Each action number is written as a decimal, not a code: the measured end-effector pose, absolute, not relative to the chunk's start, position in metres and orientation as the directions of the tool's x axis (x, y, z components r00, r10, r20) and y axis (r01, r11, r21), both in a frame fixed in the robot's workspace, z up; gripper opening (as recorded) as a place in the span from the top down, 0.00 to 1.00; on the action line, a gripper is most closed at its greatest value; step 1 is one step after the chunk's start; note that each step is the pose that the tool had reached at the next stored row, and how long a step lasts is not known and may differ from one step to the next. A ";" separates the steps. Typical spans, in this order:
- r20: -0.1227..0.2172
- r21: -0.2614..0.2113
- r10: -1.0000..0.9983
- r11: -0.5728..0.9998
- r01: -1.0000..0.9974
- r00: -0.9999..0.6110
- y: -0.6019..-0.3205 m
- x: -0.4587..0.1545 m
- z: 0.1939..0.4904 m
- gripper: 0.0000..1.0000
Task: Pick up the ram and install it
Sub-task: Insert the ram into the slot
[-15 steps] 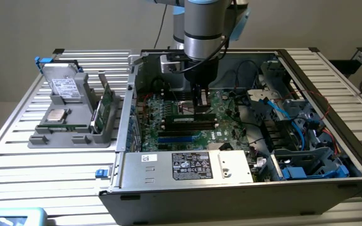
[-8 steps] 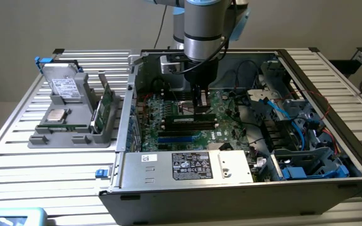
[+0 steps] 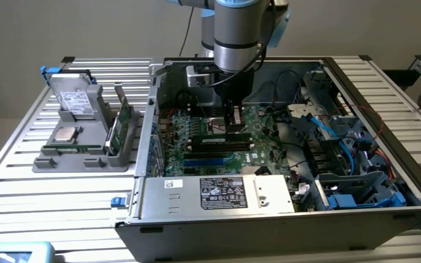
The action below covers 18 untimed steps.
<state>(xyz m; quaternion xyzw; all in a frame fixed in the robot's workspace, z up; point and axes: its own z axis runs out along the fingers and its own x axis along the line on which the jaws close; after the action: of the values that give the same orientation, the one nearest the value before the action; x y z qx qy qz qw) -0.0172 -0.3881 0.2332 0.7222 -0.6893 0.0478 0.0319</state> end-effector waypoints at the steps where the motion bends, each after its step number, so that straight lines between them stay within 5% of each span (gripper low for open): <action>1: 0.113 -0.020 -0.993 -0.046 -0.999 0.044 -0.388 -0.017 0.233 0.87; 18: 0.100 -0.020 -0.995 -0.032 -0.999 0.030 -0.397 -0.017 0.233 0.87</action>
<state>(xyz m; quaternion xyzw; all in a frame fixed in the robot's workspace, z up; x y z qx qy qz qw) -0.0167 -0.3965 0.2331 0.7172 -0.6950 0.0429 0.0275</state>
